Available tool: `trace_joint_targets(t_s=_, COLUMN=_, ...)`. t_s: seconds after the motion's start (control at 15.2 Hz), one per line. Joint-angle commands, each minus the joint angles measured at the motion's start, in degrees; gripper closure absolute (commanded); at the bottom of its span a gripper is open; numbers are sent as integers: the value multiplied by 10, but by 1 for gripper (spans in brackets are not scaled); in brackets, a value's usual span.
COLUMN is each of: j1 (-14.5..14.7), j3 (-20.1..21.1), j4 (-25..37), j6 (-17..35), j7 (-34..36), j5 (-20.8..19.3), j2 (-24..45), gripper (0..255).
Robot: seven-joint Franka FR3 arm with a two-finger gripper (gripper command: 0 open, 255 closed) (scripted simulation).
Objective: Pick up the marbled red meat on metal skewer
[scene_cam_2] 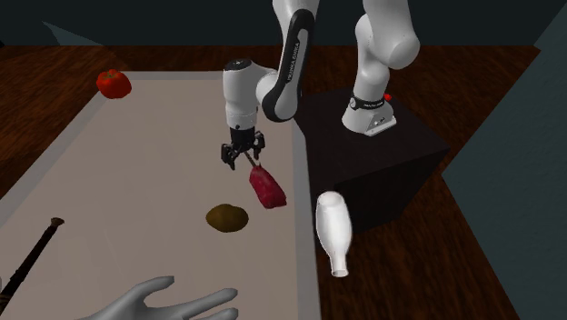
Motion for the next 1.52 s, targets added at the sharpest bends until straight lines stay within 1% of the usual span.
trace_joint_targets(t_s=0.0, j1=1, j3=-2, j4=3, j6=6, j7=0, j5=-2, j2=9, gripper=0)
trace_joint_targets(t_s=0.07, j1=1, j3=-2, j4=3, j6=6, j7=0, j5=-2, j2=9, gripper=0)
trace_joint_targets(t_s=0.13, j1=1, j3=-2, j4=3, j6=6, j7=0, j5=-1, j2=9, gripper=255)
trace_joint_targets(t_s=0.73, j1=1, j3=-2, j4=3, j6=6, j7=0, j5=-1, j2=9, gripper=255)
trace_joint_targets(t_s=1.45, j1=-9, j3=11, j4=-7, j6=-73, j7=-3, j5=13, j2=-81, gripper=255)
